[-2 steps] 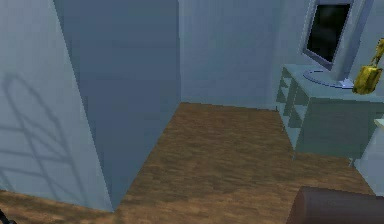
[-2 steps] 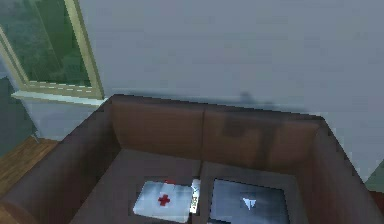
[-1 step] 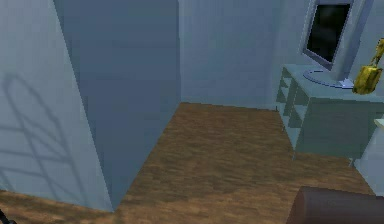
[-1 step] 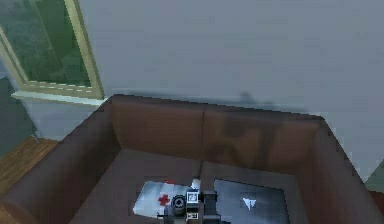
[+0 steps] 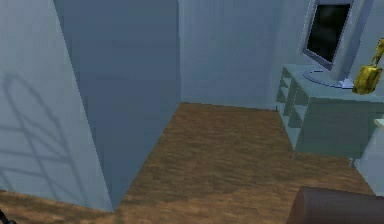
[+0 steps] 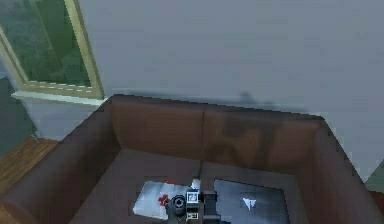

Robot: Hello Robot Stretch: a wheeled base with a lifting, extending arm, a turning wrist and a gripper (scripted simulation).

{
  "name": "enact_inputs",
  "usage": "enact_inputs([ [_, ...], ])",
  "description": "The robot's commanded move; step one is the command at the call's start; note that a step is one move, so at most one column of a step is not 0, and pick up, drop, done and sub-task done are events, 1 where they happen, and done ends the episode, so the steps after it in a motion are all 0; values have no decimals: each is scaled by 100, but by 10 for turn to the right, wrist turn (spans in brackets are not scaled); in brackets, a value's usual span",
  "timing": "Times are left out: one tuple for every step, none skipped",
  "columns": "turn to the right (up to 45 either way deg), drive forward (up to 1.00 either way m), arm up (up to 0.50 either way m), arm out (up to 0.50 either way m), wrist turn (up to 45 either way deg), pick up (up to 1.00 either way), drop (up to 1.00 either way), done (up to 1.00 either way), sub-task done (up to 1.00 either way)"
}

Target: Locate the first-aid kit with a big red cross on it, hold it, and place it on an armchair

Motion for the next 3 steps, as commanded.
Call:
enact_inputs([
  [0,0,0,0,450,0,0,0,0],
  [0,0,0,0,450,0,0,0,0],
  [0,0,0,0,420,0,0,0,0],
])
